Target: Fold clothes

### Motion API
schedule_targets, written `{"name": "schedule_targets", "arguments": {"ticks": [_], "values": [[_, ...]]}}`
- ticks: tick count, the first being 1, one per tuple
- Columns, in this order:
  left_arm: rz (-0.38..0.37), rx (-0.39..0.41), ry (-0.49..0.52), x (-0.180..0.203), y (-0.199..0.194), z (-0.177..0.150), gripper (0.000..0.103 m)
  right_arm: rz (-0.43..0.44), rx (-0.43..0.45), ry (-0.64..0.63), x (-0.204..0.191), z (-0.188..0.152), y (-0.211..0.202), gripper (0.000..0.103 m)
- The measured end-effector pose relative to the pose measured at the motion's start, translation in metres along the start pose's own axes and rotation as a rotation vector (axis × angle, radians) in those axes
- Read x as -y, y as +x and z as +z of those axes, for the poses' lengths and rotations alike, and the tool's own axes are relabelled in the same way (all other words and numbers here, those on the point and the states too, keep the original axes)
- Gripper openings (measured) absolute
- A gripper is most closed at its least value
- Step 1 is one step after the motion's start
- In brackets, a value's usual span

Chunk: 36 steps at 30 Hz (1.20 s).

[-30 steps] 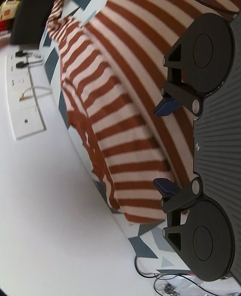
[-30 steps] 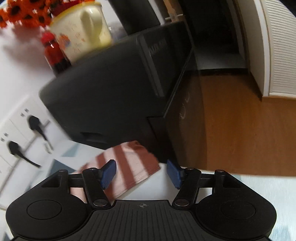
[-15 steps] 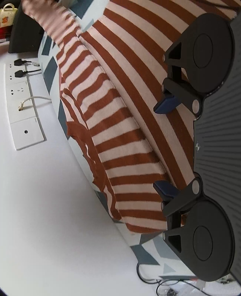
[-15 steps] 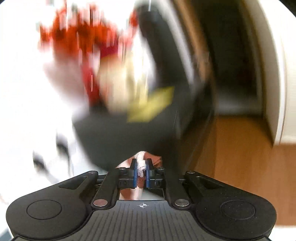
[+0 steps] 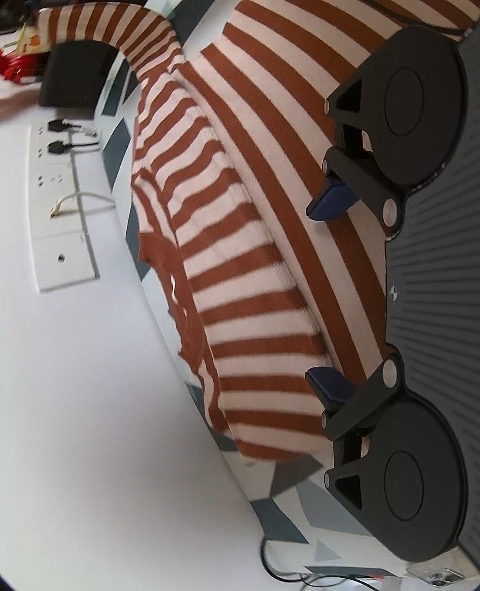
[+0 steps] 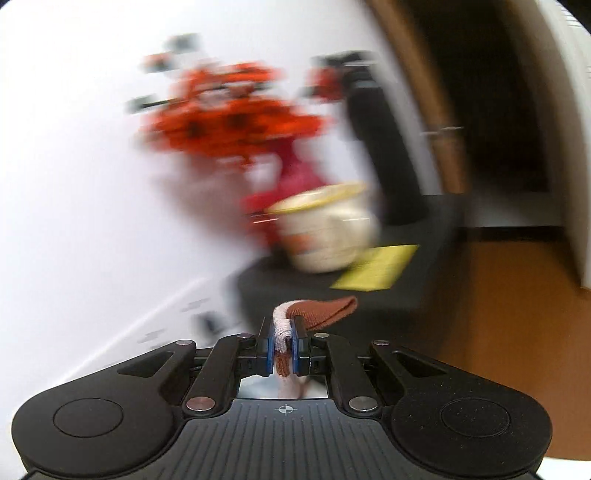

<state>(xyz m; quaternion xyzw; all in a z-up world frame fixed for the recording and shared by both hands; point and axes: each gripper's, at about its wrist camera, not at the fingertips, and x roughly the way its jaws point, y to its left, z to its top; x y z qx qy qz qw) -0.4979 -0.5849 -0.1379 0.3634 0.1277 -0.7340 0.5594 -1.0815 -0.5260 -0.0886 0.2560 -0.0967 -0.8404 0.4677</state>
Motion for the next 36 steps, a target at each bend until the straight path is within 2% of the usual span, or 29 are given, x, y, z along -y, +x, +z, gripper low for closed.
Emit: {"name": "schedule_targets", "arguments": {"ticks": [2, 3, 5, 7, 9, 11, 13, 14, 18, 22, 23, 27, 30, 32, 34, 36], "values": [[-0.019, 0.003, -0.037, -0.010, -0.005, -0.004, 0.088, 0.125, -0.046, -0.046, -0.033, -0.005, -0.006, 0.008], [-0.053, 0.005, -0.069, -0.018, -0.007, -0.007, 0.088, 0.199, -0.085, -0.071, -0.055, -0.011, -0.006, 0.008], [-0.127, 0.012, -0.175, -0.039, -0.014, -0.013, 0.088, 0.342, -0.174, -0.117, -0.097, -0.028, -0.003, 0.008], [-0.164, -0.002, -0.301, -0.061, -0.018, -0.020, 0.088, 0.476, -0.267, -0.133, -0.136, -0.051, 0.000, 0.008], [-0.123, -0.025, -0.359, -0.075, -0.020, -0.025, 0.088, 0.574, -0.386, -0.128, -0.172, -0.083, 0.006, 0.008], [-0.053, -0.058, -0.341, -0.080, -0.021, -0.028, 0.084, 0.634, -0.500, -0.108, -0.202, -0.120, 0.011, 0.008], [-0.019, -0.064, -0.313, -0.081, -0.027, -0.032, 0.082, 0.682, -0.584, -0.123, -0.230, -0.156, 0.014, 0.008], [-0.024, -0.062, -0.320, -0.082, -0.030, -0.034, 0.082, 0.698, -0.623, -0.142, -0.243, -0.174, 0.014, 0.008], [-0.043, -0.051, -0.344, -0.087, -0.042, -0.037, 0.082, 0.729, -0.787, -0.155, -0.273, -0.233, 0.011, 0.008], [-0.082, -0.035, -0.382, -0.096, -0.040, -0.024, 0.082, 0.733, -0.861, -0.198, -0.274, -0.247, 0.003, 0.031], [-0.102, -0.028, -0.397, -0.098, -0.038, -0.019, 0.082, 0.736, -0.867, -0.196, -0.270, -0.244, 0.001, 0.032], [-0.153, -0.009, -0.402, -0.102, -0.022, 0.012, 0.082, 0.708, -0.751, -0.110, -0.224, -0.193, 0.000, 0.032], [-0.164, -0.024, -0.415, -0.102, 0.000, 0.034, 0.077, 0.582, -0.635, -0.042, -0.170, -0.150, 0.001, 0.034], [-0.189, -0.067, -0.461, -0.103, 0.017, 0.042, 0.075, 0.487, -0.571, -0.016, -0.135, -0.130, -0.003, 0.034], [-0.217, -0.127, -0.520, -0.105, 0.034, 0.046, 0.074, 0.417, -0.535, 0.013, -0.102, -0.115, -0.007, 0.034], [-0.229, -0.140, -0.570, -0.107, 0.047, 0.042, 0.075, 0.369, -0.528, 0.043, -0.073, -0.110, -0.012, 0.034]]}}
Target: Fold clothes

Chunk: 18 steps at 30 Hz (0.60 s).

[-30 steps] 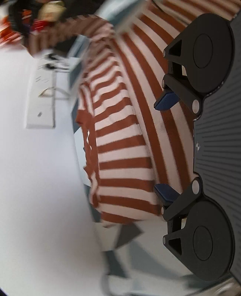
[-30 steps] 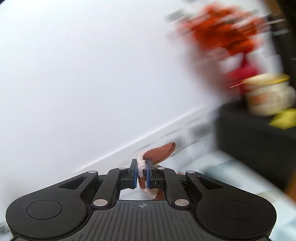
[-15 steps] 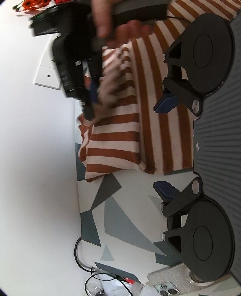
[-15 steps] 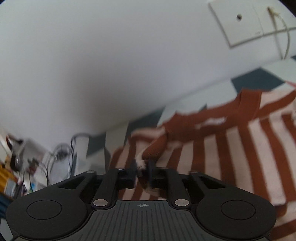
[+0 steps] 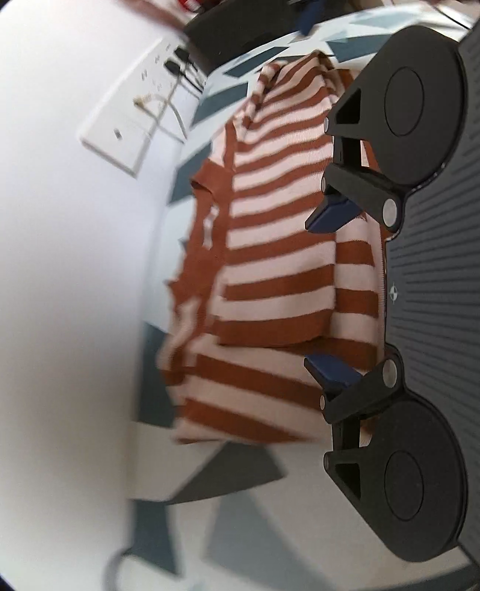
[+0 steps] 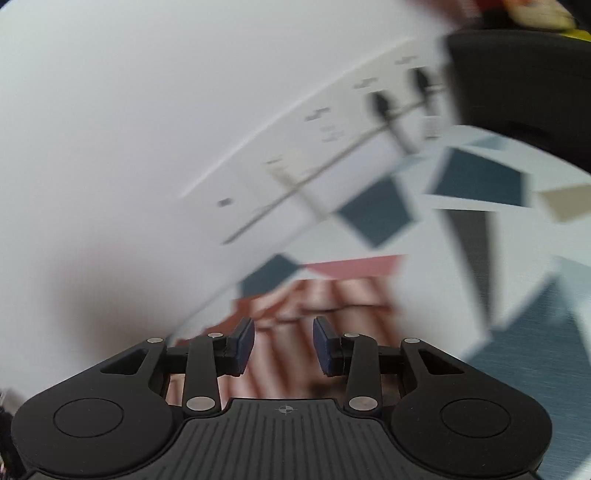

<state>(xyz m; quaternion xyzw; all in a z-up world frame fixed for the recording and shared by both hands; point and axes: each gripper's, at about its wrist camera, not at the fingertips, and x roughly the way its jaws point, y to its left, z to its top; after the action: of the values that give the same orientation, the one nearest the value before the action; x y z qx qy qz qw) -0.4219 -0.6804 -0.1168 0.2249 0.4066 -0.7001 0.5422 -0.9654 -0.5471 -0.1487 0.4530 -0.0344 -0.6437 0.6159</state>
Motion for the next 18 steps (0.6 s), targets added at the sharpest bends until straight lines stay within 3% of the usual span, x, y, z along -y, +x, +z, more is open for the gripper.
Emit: {"name": "schedule_targets", "arguments": {"ticks": [3, 4, 6, 14, 15, 17, 18], "values": [[-0.009, -0.006, -0.062, -0.004, 0.013, 0.002, 0.075, -0.030, 0.014, 0.087, 0.033, -0.010, -0.011, 0.034], [-0.008, -0.001, -0.075, -0.003, 0.014, 0.004, 0.070, -0.044, 0.018, 0.111, 0.041, -0.013, -0.012, 0.034], [-0.003, -0.004, -0.107, -0.003, 0.017, 0.007, 0.004, -0.078, 0.024, 0.117, 0.050, -0.018, -0.013, 0.033], [0.002, 0.130, -0.106, 0.008, -0.013, 0.020, 0.004, -0.202, -0.054, -0.234, 0.021, -0.036, 0.026, 0.032], [0.001, 0.149, -0.099, 0.010, -0.019, 0.024, 0.003, -0.210, -0.046, -0.243, 0.020, -0.035, 0.029, 0.029], [-0.002, 0.188, -0.086, 0.013, -0.030, 0.030, 0.003, -0.182, -0.015, -0.199, 0.022, -0.028, 0.027, 0.007], [0.000, 0.217, -0.082, 0.012, -0.037, 0.033, 0.003, -0.161, 0.001, -0.168, 0.024, -0.023, 0.025, 0.007]]}}
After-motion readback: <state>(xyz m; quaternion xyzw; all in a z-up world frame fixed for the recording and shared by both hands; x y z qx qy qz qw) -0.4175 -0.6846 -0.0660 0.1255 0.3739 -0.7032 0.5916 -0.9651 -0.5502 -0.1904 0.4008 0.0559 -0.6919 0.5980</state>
